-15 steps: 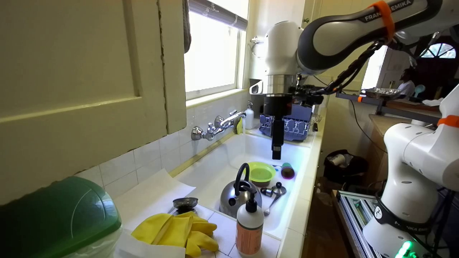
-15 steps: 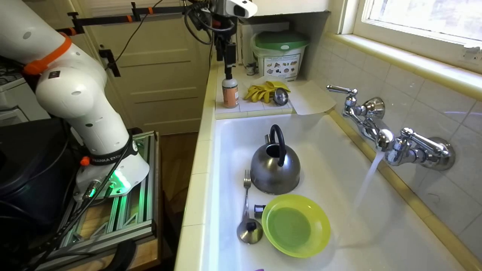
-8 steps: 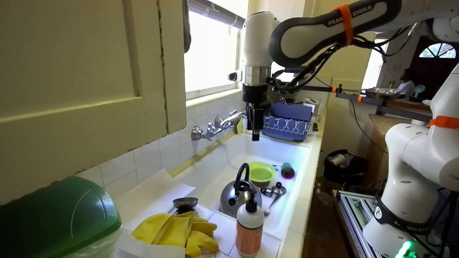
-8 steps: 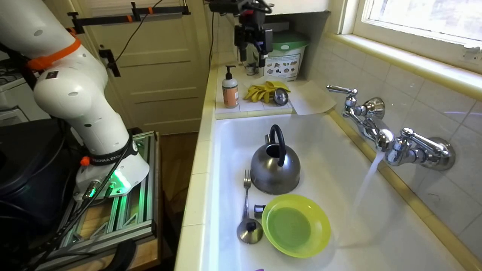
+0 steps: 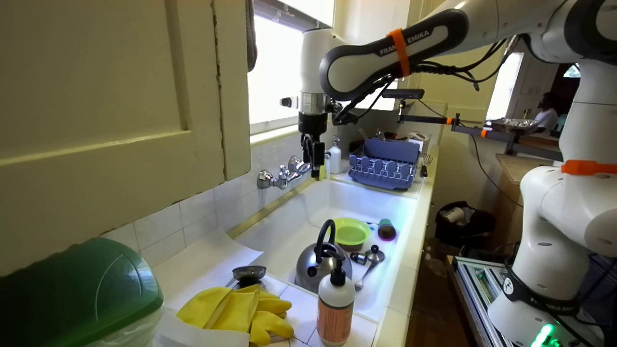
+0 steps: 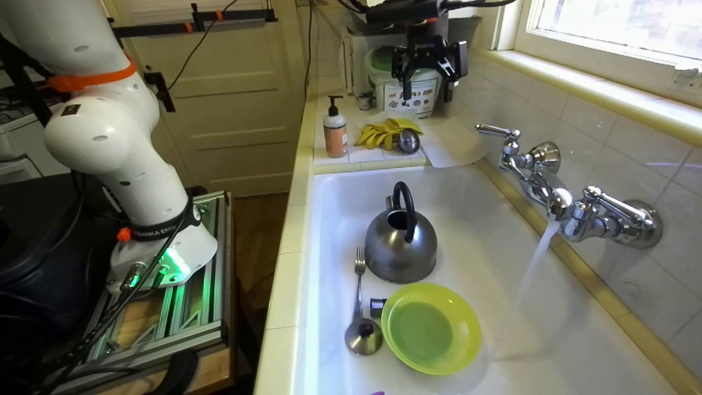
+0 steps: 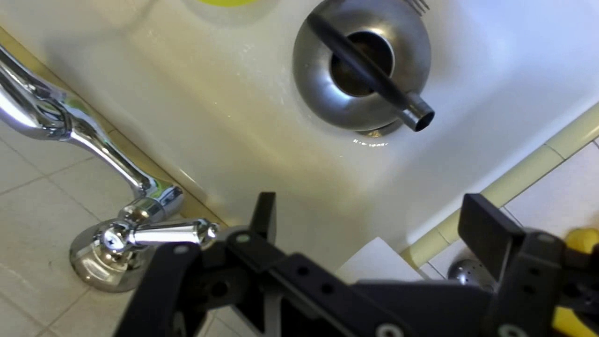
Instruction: Close the tap
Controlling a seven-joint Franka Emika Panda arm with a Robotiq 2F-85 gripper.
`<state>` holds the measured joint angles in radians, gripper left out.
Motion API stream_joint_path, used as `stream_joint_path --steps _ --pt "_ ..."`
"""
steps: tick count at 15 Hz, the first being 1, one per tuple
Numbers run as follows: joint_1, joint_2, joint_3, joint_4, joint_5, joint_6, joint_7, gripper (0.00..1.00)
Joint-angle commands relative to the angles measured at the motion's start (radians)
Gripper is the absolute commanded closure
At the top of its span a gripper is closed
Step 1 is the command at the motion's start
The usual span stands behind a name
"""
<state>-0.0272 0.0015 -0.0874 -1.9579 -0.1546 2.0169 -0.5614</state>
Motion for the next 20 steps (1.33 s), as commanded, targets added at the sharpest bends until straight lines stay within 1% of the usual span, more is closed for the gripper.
stream_joint_path --steps 1,4,5,6,7,10,11,12,16,18,20 --pt "-0.018 0.014 0.009 0.016 0.0 -0.002 -0.01 0.0" --pt "-0.022 0.026 0.01 0.028 0.0 -0.003 -0.014 0.0" --pt "-0.027 0.045 0.006 0.045 -0.019 -0.005 -0.035 0.0" --pt "-0.031 0.056 0.004 0.059 -0.007 -0.024 -0.06 0.0" --pt "-0.037 0.072 -0.002 0.077 -0.04 -0.022 -0.055 0.0" --pt "-0.057 0.11 -0.009 0.116 -0.063 -0.03 -0.092 0.0" --pt "-0.065 0.123 -0.01 0.127 -0.056 -0.021 -0.108 0.25" --pt "-0.071 0.137 -0.011 0.138 -0.061 -0.02 -0.118 0.26" --pt "-0.092 0.191 -0.009 0.188 -0.05 -0.005 -0.15 0.58" --pt "-0.101 0.218 -0.008 0.216 -0.045 0.005 -0.164 0.72" --pt "-0.107 0.244 -0.007 0.242 -0.049 0.016 -0.164 0.88"
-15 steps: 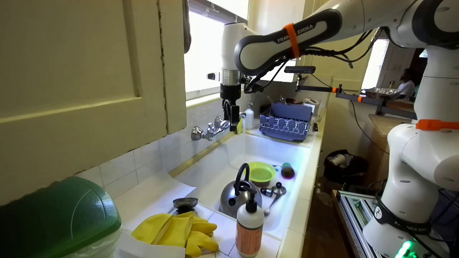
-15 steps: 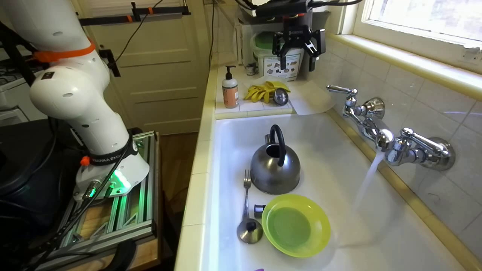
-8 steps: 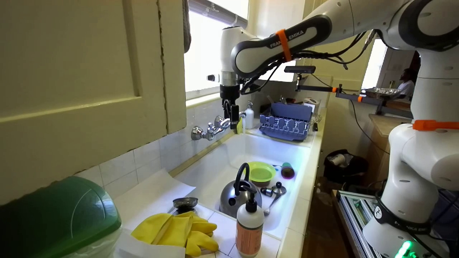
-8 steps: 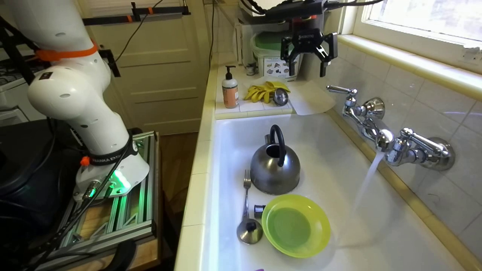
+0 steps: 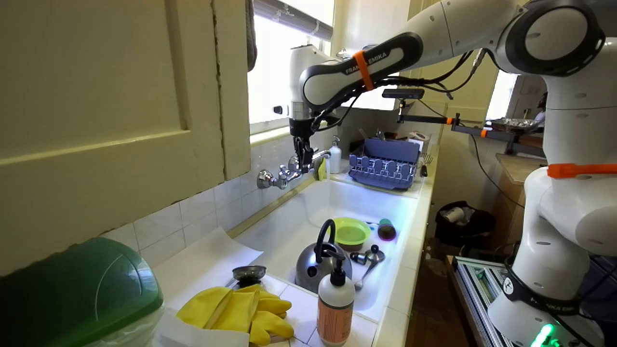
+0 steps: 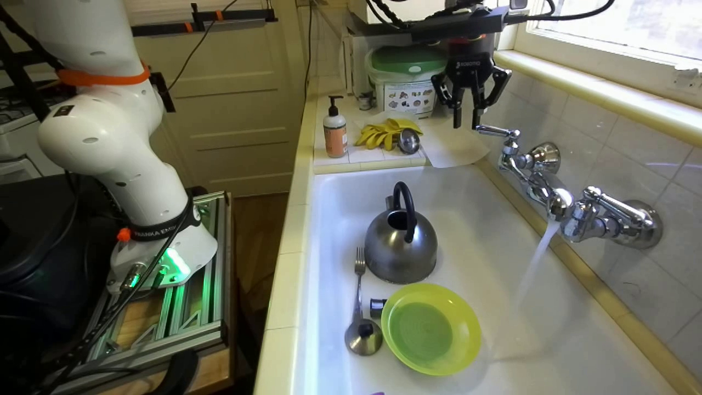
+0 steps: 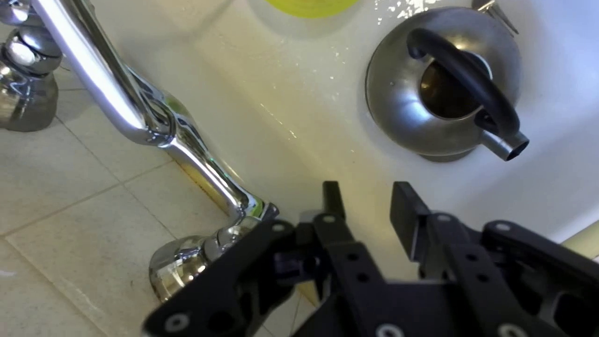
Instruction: Close the tap
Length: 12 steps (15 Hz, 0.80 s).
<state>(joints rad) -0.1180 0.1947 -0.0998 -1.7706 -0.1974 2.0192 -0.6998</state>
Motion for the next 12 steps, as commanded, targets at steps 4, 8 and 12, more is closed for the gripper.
stream_joint_path --steps 4,8,12 --pt "-0.028 0.095 0.009 0.1 -0.001 0.006 -0.038 1.0" --pt "-0.033 0.13 0.023 0.124 0.027 0.031 -0.031 1.0" --pt "-0.036 0.143 0.034 0.131 0.047 0.063 -0.023 1.0"
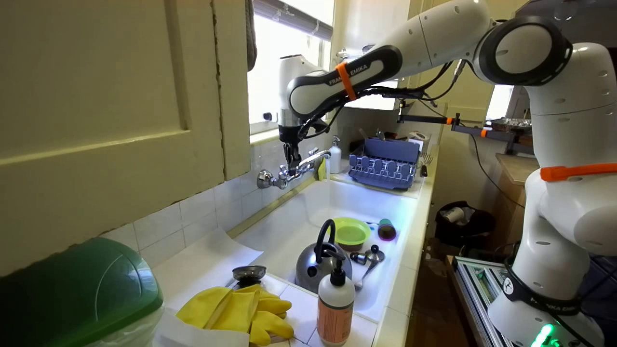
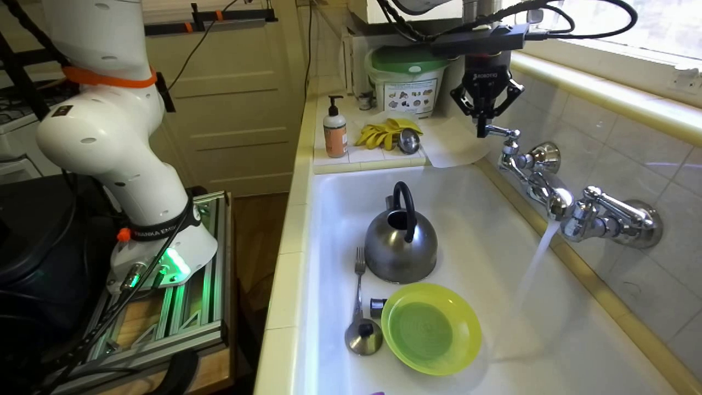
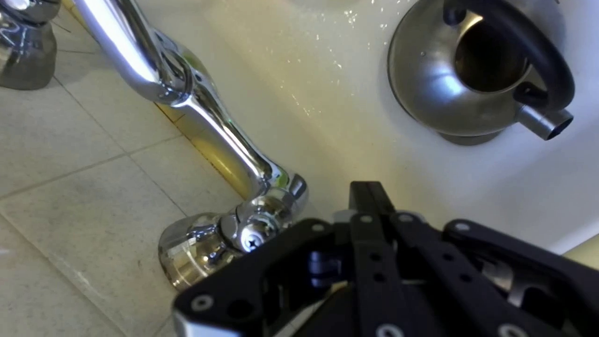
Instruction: Close the tap
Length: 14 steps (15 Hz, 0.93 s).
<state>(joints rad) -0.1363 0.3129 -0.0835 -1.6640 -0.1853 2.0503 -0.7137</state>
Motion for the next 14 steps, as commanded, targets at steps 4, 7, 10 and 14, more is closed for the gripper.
stream_joint_path --steps 4,7,10,14 --pt "-0.033 0.033 0.025 0.042 0.106 0.023 0.017 1.0" --pt "-0.046 0.045 0.027 0.073 0.211 -0.01 0.102 1.0" --pt "-0.052 0.062 0.025 0.094 0.273 -0.007 0.217 1.0" --pt "-0.051 0.08 0.02 0.12 0.314 0.01 0.373 1.0"
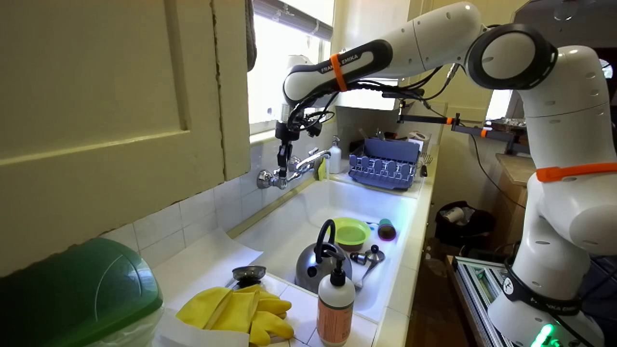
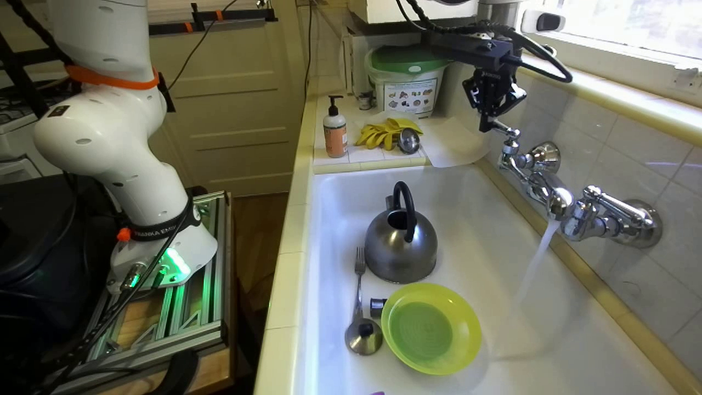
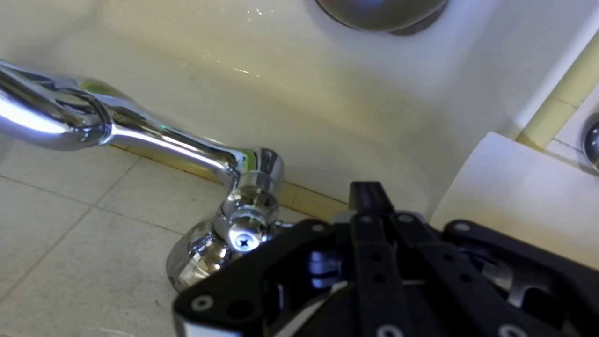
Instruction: Close the tap
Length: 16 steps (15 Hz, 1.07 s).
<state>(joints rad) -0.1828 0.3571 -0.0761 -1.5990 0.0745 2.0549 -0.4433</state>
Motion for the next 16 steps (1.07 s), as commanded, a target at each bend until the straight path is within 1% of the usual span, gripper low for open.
stream_joint_path --steps 1,6,10,12,13,14,16 --pt "-0.004 0.041 0.012 0.064 0.065 0.0 0.147 1.0" --pt "0.003 0.055 0.0 0.082 0.093 0.024 0.347 1.0" --pt "0.008 0.066 -0.008 0.092 0.093 0.053 0.455 1.0" --pt "0.016 0.07 -0.015 0.095 0.074 0.084 0.505 1.0" --pt "0.026 0.069 -0.023 0.088 0.05 0.129 0.531 1.0" --pt "0.031 0.071 -0.026 0.087 0.04 0.148 0.547 1.0" --pt "0.039 0.076 -0.033 0.093 0.021 0.146 0.572 1.0"
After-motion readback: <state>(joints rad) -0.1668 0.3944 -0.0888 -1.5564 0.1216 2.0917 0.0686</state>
